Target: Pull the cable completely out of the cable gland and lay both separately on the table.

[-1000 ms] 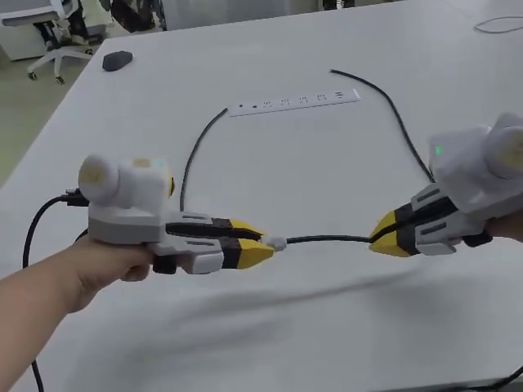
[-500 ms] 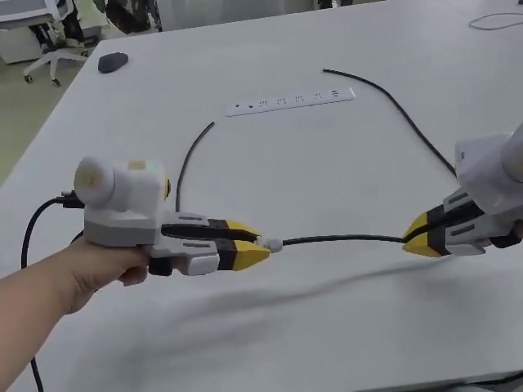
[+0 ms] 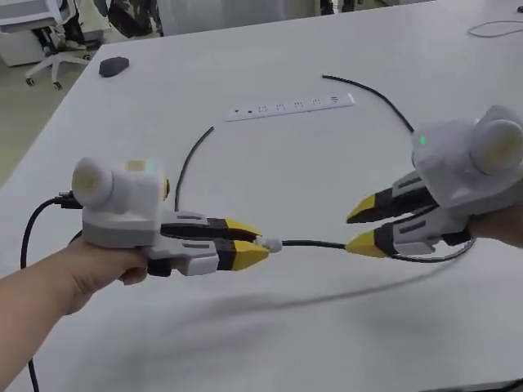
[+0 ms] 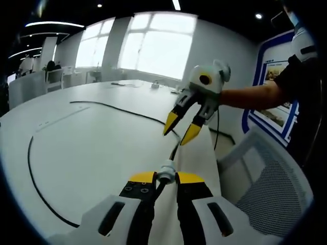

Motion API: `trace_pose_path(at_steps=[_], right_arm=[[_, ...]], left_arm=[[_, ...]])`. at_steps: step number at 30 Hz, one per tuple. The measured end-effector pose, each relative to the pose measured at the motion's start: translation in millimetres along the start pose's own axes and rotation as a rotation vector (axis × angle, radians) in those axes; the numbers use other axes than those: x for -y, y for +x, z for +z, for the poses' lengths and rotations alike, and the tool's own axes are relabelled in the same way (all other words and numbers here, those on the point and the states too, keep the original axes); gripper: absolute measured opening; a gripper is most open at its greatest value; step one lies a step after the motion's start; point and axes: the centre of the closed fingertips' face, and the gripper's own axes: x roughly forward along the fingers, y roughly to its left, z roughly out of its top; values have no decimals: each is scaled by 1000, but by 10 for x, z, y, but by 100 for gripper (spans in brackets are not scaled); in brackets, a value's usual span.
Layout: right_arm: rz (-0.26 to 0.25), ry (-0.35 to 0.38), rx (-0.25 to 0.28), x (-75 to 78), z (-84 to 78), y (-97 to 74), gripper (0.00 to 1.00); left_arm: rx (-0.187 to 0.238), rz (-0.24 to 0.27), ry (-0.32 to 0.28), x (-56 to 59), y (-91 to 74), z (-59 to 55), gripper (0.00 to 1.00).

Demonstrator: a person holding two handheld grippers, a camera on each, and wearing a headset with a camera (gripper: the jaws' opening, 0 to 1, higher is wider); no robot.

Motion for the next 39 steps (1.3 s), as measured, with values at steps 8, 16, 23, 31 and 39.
trace_pose_path(at_steps=[8,16,23,31,39], right_arm=[[74,-79,8,-157,227,305,14],[83,-128,-15,-206,195,379,0],[82,-111,-23,-196,155,332,0],[5,-73,-120,-43,-217,83,0],[-76,17,-144,133,-573,-196,0]], left_arm=[[4,-3,3,5,18,29,15],[-12,-1,23,-5,22,27,15],[-9,-8,25,9,71,32,15],[-17,8,32,-28,3,-15,15],[-8,28,28,-75,-107,10,15]])
